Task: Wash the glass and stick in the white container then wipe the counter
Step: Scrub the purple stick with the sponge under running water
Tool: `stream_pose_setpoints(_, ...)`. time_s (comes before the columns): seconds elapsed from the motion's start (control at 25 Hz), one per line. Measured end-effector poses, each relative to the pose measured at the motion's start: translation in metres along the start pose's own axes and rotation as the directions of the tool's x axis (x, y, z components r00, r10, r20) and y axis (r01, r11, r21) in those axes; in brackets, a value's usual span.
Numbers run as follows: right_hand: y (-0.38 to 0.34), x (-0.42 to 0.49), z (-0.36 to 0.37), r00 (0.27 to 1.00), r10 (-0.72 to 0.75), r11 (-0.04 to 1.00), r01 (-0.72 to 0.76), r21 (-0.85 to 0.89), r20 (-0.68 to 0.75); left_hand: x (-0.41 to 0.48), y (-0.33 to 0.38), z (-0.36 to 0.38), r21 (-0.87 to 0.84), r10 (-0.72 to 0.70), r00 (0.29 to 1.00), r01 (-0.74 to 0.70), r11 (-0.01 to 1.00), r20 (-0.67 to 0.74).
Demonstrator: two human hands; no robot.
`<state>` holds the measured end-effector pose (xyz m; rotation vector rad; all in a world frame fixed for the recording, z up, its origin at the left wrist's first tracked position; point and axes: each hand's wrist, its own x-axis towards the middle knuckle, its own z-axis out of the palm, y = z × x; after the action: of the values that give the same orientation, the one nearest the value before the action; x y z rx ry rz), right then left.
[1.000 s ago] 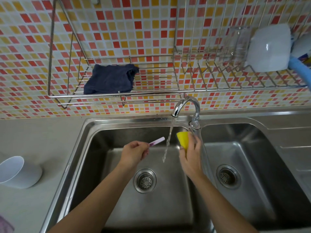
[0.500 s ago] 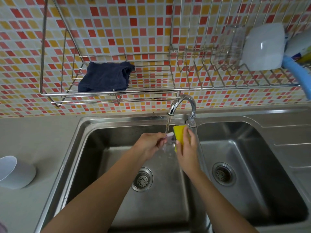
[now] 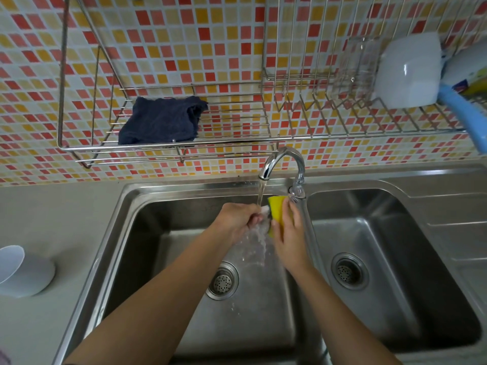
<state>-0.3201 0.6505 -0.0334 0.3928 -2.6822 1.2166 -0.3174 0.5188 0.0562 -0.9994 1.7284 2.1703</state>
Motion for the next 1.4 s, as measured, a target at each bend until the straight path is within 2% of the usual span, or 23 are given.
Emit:
stream_pose_setpoints(0.08, 0.000, -0.004, 0.002, 0.998, -0.040, 0.999, 0.042, -0.031, 0.046, 0.001, -0.001, 0.000, 0.042, 0.015, 0.999, -0.014, 0.999, -0.030)
stream_pose_setpoints(0.16, -0.001, -0.004, 0.001, 0.999, 0.032, 0.999, -0.032, 0.015, 0.016, 0.004, -0.005, -0.001, 0.226, 0.097, 0.994, -0.082, 0.971, -0.056)
stream_pose_setpoints(0.2, -0.002, -0.005, 0.001, 1.000, 0.021, 0.999, -0.022, 0.028, 0.023, 0.004, -0.006, -0.002, 0.388, 0.199, 0.979, -0.163, 0.907, -0.052)
stream_pose_setpoints(0.24, -0.005, -0.006, 0.001, 0.998, -0.012, 1.000, 0.011, 0.021, 0.060, 0.005, -0.006, -0.004, 0.544, 0.319, 0.948, -0.255, 0.799, -0.024)
stream_pose_setpoints(0.32, -0.010, -0.010, 0.005, 0.991, -0.046, 0.998, 0.041, 0.042, 0.125, 0.004, -0.004, -0.005, 0.717, 0.504, 0.861, -0.395, 0.574, 0.071)
stream_pose_setpoints(0.4, -0.012, -0.013, 0.010, 0.993, 0.014, 0.995, -0.025, 0.098, 0.117, 0.004, -0.002, -0.005, 0.727, 0.559, 0.818, -0.465, 0.505, 0.135)
stream_pose_setpoints(0.52, -0.007, -0.017, 0.010, 0.993, 0.054, 0.985, -0.069, 0.157, 0.101, 0.005, -0.006, -0.003, 0.683, 0.606, 0.779, -0.530, 0.503, 0.159)
stream_pose_setpoints(0.72, -0.002, -0.026, 0.005, 0.994, 0.073, 0.982, -0.085, 0.167, 0.078, 0.008, -0.006, 0.000, 0.693, 0.515, 0.819, -0.524, 0.495, 0.252)
stream_pose_setpoints(0.88, -0.003, -0.021, -0.003, 0.996, 0.093, 0.979, -0.095, 0.178, 0.019, 0.006, -0.007, -0.003, 0.587, 0.436, 0.872, -0.477, 0.654, 0.224)
stream_pose_setpoints(1.0, -0.008, -0.013, -0.007, 0.997, 0.080, 0.977, -0.074, 0.198, -0.021, 0.009, -0.012, -0.005, 0.601, 0.383, 0.904, -0.414, 0.683, 0.188)
stream_pose_setpoints(1.04, -0.008, -0.010, -0.008, 0.996, 0.077, 0.977, -0.067, 0.202, -0.039, 0.010, -0.013, -0.005, 0.553, 0.353, 0.921, -0.383, 0.740, 0.166)
stream_pose_setpoints(1.16, -0.009, -0.001, -0.010, 0.993, 0.066, 0.976, -0.044, 0.212, -0.101, 0.006, -0.011, 0.000, 0.245, 0.237, 0.959, -0.269, 0.931, 0.153)
stream_pose_setpoints(1.28, -0.013, 0.004, -0.011, 0.996, 0.003, 0.982, 0.013, 0.187, -0.087, 0.004, -0.010, 0.000, 0.083, 0.237, 0.962, -0.250, 0.965, 0.138)
stream_pose_setpoints(1.4, -0.013, 0.011, -0.010, 0.995, -0.068, 0.990, 0.077, 0.122, -0.073, 0.004, -0.008, -0.003, -0.049, 0.151, 0.984, -0.147, 0.988, 0.092)
